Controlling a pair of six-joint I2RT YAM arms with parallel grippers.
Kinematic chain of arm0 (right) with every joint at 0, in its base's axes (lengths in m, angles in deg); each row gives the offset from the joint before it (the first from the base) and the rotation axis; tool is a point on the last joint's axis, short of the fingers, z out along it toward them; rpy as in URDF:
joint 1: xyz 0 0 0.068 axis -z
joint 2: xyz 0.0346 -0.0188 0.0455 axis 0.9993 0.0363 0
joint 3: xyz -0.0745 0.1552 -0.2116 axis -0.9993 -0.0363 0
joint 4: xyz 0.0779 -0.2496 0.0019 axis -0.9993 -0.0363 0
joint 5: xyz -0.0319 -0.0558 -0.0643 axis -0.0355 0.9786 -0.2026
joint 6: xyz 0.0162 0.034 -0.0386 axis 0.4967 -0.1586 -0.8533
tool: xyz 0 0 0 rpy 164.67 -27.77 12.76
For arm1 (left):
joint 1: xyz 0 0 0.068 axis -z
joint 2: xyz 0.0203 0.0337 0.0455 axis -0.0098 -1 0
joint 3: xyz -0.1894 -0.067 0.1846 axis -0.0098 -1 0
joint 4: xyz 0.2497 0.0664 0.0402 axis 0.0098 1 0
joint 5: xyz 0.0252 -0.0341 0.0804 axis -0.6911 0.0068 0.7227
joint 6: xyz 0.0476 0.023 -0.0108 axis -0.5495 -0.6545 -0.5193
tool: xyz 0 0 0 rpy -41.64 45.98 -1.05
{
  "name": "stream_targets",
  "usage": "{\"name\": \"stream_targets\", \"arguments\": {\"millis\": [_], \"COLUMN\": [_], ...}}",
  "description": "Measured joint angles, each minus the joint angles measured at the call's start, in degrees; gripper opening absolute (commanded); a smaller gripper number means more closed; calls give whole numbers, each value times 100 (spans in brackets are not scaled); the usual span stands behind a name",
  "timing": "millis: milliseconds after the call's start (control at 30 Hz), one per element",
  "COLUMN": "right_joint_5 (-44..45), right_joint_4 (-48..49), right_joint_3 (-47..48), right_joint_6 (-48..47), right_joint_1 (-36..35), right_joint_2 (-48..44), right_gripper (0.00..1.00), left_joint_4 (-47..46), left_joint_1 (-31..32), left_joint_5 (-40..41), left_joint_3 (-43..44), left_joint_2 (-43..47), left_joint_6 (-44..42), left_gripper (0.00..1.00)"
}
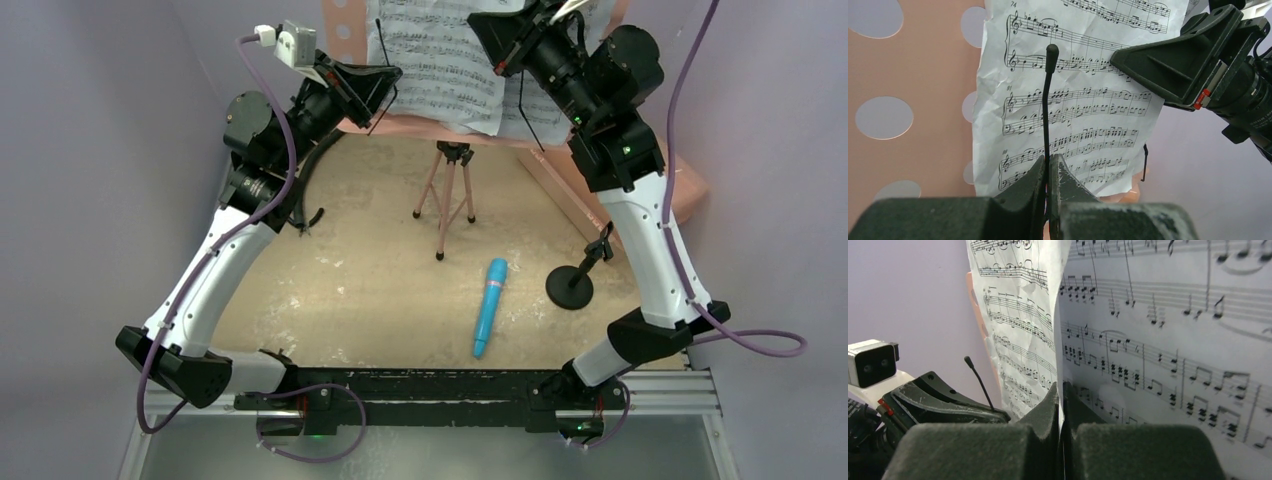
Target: Set up the instrument practice props
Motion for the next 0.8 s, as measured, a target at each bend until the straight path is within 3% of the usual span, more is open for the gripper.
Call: {"name": "stream_targets", "arguments": {"millis": [800], "right_joint_5": [22], "right_joint_4": [136], "right_joint_3": [52], "right_joint_6": [-2], "right_joint_1": [-780], "right_joint_2": [608], "right_gripper": [0], "left_joint_4": [173], "left_joint_1": [0], "left_joint_5": [302], "left_joint_3": [-42], "left_joint_2": [76], "left_joint_6": [-103], "left_gripper": [0]}}
